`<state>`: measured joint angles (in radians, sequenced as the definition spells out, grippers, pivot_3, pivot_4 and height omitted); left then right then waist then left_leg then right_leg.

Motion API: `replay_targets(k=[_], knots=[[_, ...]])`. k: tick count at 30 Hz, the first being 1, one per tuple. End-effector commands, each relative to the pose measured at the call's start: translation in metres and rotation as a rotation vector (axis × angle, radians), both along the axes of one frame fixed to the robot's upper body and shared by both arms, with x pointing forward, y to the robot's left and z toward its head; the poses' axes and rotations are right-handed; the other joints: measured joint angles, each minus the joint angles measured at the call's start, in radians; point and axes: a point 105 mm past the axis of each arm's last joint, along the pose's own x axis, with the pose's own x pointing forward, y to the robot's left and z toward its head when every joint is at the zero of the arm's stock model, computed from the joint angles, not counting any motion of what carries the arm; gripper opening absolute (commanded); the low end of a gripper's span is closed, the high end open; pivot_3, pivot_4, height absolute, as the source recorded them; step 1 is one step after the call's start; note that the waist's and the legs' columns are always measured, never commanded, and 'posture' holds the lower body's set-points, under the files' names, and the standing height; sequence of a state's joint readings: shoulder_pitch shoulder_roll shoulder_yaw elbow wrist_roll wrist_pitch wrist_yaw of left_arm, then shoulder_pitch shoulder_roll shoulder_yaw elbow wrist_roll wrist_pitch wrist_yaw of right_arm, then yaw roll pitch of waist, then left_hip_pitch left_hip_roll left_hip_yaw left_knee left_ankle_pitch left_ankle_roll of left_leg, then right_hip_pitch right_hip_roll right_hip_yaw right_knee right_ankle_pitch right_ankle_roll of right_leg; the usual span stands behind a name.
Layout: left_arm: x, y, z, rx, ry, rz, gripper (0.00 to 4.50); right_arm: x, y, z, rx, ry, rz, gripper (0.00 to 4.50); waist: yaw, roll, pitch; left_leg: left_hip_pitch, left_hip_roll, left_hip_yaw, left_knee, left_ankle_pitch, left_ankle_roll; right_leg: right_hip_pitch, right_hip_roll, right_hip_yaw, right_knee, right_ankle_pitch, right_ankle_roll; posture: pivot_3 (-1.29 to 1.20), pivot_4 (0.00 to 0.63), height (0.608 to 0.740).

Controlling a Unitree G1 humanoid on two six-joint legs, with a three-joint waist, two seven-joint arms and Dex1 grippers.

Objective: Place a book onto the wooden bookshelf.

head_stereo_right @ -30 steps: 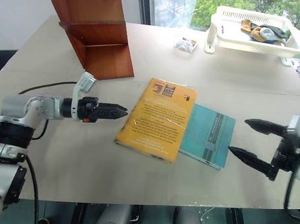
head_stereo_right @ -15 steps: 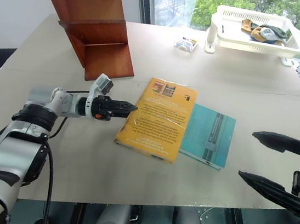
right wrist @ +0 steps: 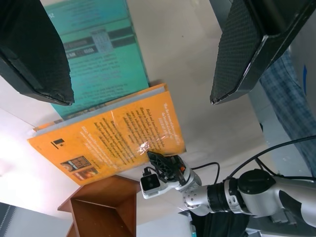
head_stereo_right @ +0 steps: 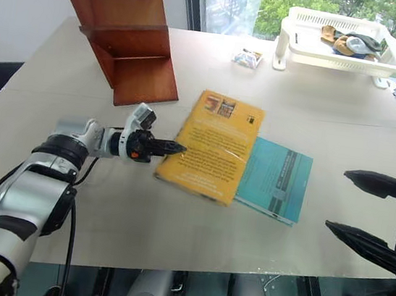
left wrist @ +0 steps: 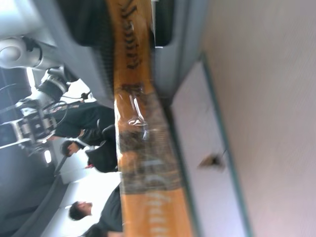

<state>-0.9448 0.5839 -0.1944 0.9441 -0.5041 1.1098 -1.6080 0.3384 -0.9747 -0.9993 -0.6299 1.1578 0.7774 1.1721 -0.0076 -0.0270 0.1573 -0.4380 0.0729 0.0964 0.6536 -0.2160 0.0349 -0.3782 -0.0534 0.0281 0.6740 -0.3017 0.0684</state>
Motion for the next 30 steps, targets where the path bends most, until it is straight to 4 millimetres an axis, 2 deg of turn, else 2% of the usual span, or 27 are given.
replay_targets(k=[1,6,12,14,16,20,23,26,28,30], knots=[[0.0,0.0,0.016,-0.046,-0.044,-0.01,0.07,-0.002,-0.001,0.004,-0.008,-0.035,0.006,4.5,0.0,0.0,0.0,0.0,0.0,0.0,0.0,0.0,0.0,0.0,0.0,0.0,0.0,0.0,0.0,0.0,0.15,0.74],[0.003,-0.002,0.051,-0.048,-0.23,-0.041,0.07,0.0,-0.002,0.005,-0.006,-0.044,0.008,4.5,0.0,0.0,0.0,-0.001,0.0,-0.001,0.0,0.0,0.0,0.0,0.0,-0.001,0.0,0.0,0.0,0.0,0.15,0.74],[0.02,-0.015,0.111,0.161,-0.729,0.013,0.07,0.006,-0.007,0.006,0.008,-0.053,0.002,4.5,0.006,0.0,0.0,-0.001,0.0,-0.002,0.0,0.0,0.0,0.0,0.0,-0.002,-0.001,0.0,0.0,0.0,0.15,0.74],[0.029,-0.022,0.136,0.3,-1.05,0.053,0.07,0.009,-0.007,0.004,0.015,-0.056,0.004,4.5,0.009,0.0,0.0,-0.001,0.0,-0.002,0.0,0.0,0.0,0.0,0.0,-0.001,-0.001,0.0,0.0,0.0,0.15,0.74],[0.037,-0.028,0.153,0.392,-1.239,0.095,0.07,0.011,-0.007,0.004,0.02,-0.058,0.01,4.5,0.013,0.0,0.0,-0.001,0.0,-0.001,0.0,0.0,0.0,0.001,0.0,-0.001,-0.001,0.0,0.0,0.0,0.15,0.74],[0.051,-0.043,0.189,0.716,-1.69,0.107,0.07,0.018,-0.006,0.003,0.028,-0.068,0.028,4.5,0.021,0.0,0.0,-0.001,-0.001,0.0,0.0,0.0,0.0,0.0,0.0,-0.001,-0.001,0.0,0.0,0.0,0.15,0.74],[0.06,-0.043,0.206,0.918,-1.893,0.11,0.07,0.021,-0.006,0.003,0.028,-0.074,0.033,4.5,0.023,0.0,0.0,-0.001,-0.001,0.002,0.0,0.0,0.0,0.001,0.0,-0.001,-0.002,0.0,0.0,0.0,0.15,0.74],[0.064,-0.04,0.236,1.128,-2.101,0.112,0.07,0.025,-0.009,0.006,0.025,-0.088,0.032,4.5,0.022,0.0,0.001,-0.002,-0.001,0.003,0.0,0.0,0.0,0.0,0.0,-0.001,-0.003,0.0,0.0,0.0,0.15,0.74],[0.062,-0.036,0.256,1.21,-2.165,0.126,0.07,0.028,-0.014,0.008,0.017,-0.101,0.022,4.5,0.021,-0.001,0.001,-0.002,0.0,0.003,0.0,0.0,-0.001,0.0,0.001,0.0,-0.004,0.0,0.0,0.0,0.15,0.74],[0.062,-0.028,0.265,1.298,-2.193,0.099,0.07,0.03,-0.017,0.01,0.012,-0.106,0.02,4.5,0.021,0.0,0.002,-0.004,0.0,0.005,0.0,0.0,0.0,-0.001,0.001,-0.001,-0.005,0.0,0.001,0.0,0.15,0.74]])
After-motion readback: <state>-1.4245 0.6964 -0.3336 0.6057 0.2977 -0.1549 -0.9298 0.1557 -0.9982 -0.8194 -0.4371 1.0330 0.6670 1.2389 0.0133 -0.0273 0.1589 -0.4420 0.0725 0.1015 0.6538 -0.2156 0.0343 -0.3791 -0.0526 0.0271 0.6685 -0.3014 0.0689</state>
